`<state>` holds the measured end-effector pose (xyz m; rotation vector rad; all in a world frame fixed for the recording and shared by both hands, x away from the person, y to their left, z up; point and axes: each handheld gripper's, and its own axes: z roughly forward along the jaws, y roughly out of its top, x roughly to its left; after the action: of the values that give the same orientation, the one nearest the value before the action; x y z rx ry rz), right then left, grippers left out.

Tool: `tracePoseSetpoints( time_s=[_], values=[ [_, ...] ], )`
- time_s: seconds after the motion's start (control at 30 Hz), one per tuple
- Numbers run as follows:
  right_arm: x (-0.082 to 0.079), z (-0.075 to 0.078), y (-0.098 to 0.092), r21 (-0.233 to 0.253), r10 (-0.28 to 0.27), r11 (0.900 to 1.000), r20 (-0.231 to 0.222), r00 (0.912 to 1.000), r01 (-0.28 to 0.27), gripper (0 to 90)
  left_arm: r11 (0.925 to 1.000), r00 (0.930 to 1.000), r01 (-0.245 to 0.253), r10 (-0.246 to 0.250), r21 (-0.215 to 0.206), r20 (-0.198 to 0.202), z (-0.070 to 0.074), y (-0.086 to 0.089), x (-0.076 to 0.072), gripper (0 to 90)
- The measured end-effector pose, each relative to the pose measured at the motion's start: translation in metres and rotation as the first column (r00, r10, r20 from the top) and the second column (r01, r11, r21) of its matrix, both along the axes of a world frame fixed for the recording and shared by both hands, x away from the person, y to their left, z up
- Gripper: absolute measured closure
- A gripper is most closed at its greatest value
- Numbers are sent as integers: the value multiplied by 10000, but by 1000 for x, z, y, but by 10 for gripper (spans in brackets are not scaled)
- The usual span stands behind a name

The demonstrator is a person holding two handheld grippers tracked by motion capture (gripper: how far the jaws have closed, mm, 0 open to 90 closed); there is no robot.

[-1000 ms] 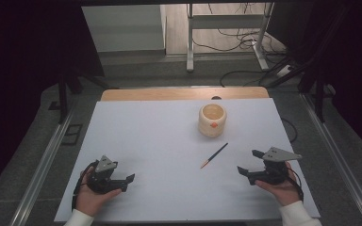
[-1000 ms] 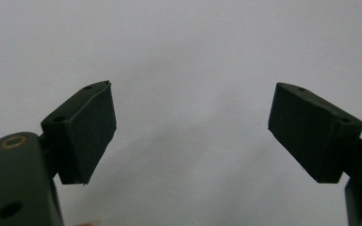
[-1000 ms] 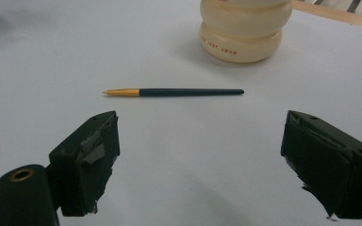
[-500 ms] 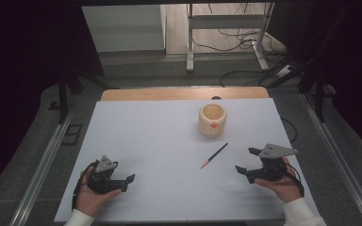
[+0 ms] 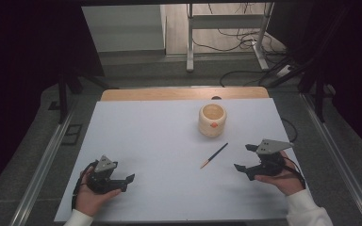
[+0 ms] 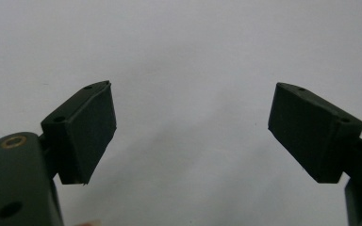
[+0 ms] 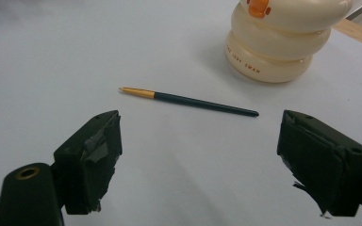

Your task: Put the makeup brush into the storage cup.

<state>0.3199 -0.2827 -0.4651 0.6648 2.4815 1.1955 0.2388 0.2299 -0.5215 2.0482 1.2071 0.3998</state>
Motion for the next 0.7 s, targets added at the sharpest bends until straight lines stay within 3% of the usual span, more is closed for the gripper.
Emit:
tracePoseSetpoints(
  time_s=[0.17,0.37,0.7],
  values=[
    [5,3,-1,-170,96,9998,-12,10000,-96,150,10000,10000,2,-2,-3,0,0,0,0,162],
    [8,7,0,-462,298,9985,319,9990,-283,142,10000,10000,35,-35,11,-14,0,-1,0,162],
    [16,12,6,-822,1015,9916,164,9947,-998,157,10000,10000,16,-16,8,-28,0,-1,0,162]
  ],
)
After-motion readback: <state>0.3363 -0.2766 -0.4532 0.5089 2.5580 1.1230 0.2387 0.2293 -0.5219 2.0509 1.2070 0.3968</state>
